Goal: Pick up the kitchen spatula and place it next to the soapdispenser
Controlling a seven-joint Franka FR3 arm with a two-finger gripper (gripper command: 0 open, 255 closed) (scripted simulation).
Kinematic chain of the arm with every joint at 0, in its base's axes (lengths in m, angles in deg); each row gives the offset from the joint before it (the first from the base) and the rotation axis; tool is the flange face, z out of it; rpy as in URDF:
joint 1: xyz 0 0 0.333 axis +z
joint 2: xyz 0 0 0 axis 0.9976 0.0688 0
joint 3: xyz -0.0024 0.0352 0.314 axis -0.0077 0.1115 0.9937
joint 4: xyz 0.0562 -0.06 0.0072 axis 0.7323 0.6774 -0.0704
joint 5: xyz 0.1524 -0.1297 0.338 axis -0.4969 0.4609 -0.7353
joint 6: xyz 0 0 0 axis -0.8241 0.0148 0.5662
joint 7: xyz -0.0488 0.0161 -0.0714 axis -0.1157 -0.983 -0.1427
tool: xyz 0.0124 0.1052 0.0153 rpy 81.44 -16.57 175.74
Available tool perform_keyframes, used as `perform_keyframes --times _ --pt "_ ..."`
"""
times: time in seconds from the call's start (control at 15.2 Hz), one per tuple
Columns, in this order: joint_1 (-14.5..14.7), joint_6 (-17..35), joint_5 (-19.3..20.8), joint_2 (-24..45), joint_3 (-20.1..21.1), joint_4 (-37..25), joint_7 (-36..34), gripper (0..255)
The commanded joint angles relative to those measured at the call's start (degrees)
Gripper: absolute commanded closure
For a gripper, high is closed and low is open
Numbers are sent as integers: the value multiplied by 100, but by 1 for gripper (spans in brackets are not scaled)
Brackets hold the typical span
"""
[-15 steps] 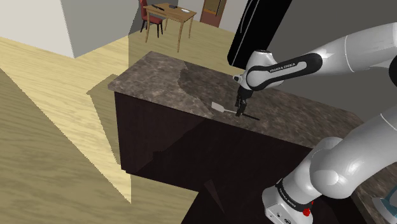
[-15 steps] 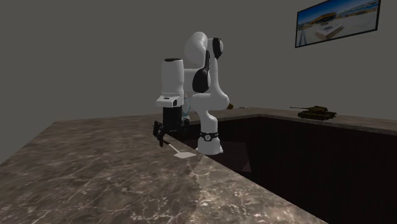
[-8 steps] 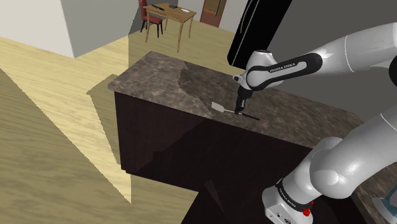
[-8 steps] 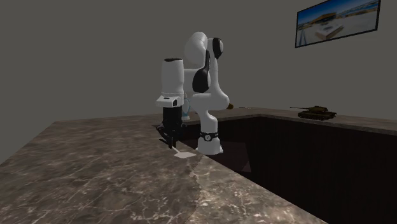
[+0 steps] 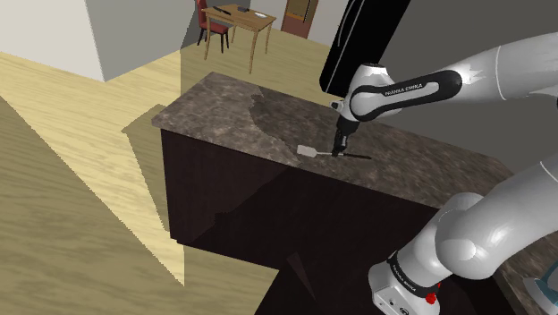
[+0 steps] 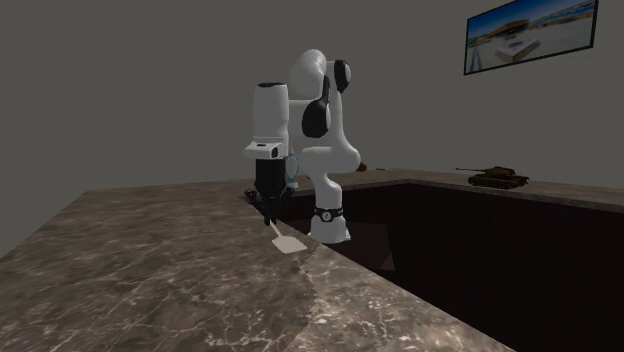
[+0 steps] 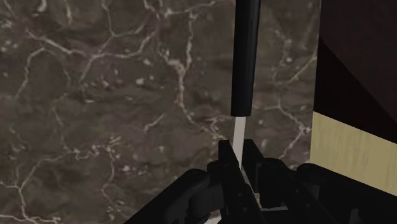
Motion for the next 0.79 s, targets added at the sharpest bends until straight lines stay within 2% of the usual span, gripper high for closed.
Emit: perform_keyframes --times 0.0,0.73 --pt "3 -170 14 -94 23 -75 -20 255" --pt "-1 -1092 61 -534 120 -568 -51 255"
